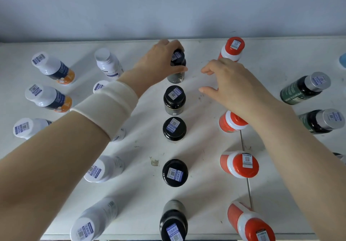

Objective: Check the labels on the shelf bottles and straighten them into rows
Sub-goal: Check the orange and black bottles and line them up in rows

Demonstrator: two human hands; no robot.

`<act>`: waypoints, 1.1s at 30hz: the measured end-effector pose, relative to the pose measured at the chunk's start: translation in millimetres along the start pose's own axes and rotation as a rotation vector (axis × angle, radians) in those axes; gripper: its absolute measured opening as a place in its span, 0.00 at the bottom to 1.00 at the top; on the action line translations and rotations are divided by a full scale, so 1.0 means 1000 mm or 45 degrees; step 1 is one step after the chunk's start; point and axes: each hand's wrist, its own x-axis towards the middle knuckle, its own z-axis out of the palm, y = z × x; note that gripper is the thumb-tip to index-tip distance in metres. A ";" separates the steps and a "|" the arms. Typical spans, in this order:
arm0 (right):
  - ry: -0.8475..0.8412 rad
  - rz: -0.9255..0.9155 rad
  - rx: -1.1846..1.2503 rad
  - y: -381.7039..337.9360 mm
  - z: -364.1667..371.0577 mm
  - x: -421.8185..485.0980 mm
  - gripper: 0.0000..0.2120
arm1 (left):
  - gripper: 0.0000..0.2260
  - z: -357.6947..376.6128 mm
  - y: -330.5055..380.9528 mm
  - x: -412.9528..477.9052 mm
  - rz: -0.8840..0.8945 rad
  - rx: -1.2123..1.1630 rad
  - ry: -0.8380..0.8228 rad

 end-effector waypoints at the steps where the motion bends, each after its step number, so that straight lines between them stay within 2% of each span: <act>1: 0.007 0.003 0.010 0.002 0.001 0.001 0.20 | 0.21 0.000 0.001 -0.001 0.000 -0.025 0.009; 4: 0.097 0.021 0.159 0.010 0.005 0.002 0.19 | 0.16 -0.015 0.006 -0.016 -0.034 -0.253 0.121; 7: 0.185 0.180 0.716 0.007 0.007 0.000 0.19 | 0.12 -0.034 0.016 -0.047 -0.044 -0.883 0.130; 9: 0.131 0.254 1.187 0.000 0.007 -0.003 0.16 | 0.11 -0.042 0.023 -0.067 -0.012 -1.219 0.114; 12: -0.067 0.197 1.788 -0.010 0.006 -0.013 0.09 | 0.14 -0.046 0.031 -0.094 0.091 -1.421 0.076; 15: -0.193 0.153 2.101 -0.015 0.007 -0.027 0.13 | 0.17 -0.047 0.033 -0.114 0.142 -1.494 0.092; 18: -0.431 0.162 2.240 -0.023 0.010 -0.039 0.21 | 0.21 -0.050 0.035 -0.130 0.238 -1.448 0.174; 20: -0.633 0.220 2.256 -0.033 0.013 -0.046 0.28 | 0.19 -0.057 0.040 -0.137 0.240 -1.345 0.248; 22: -0.753 0.253 2.277 -0.042 0.015 -0.053 0.29 | 0.13 -0.065 0.047 -0.143 0.210 -1.292 0.283; 24: -0.787 0.263 2.306 -0.050 0.017 -0.058 0.29 | 0.13 -0.071 0.050 -0.150 0.214 -1.276 0.278; 26: -0.721 0.237 2.356 -0.055 0.019 -0.065 0.27 | 0.15 -0.073 0.048 -0.158 0.252 -1.269 0.248; 29: -0.381 0.096 2.412 -0.054 0.024 -0.074 0.22 | 0.17 -0.074 0.043 -0.171 0.289 -1.257 0.191; 31: -0.186 0.019 2.342 -0.052 0.025 -0.080 0.22 | 0.15 -0.071 0.041 -0.176 0.264 -1.236 0.210; 33: -0.087 -0.016 2.256 -0.052 0.027 -0.084 0.24 | 0.15 -0.067 0.040 -0.180 0.240 -1.266 0.242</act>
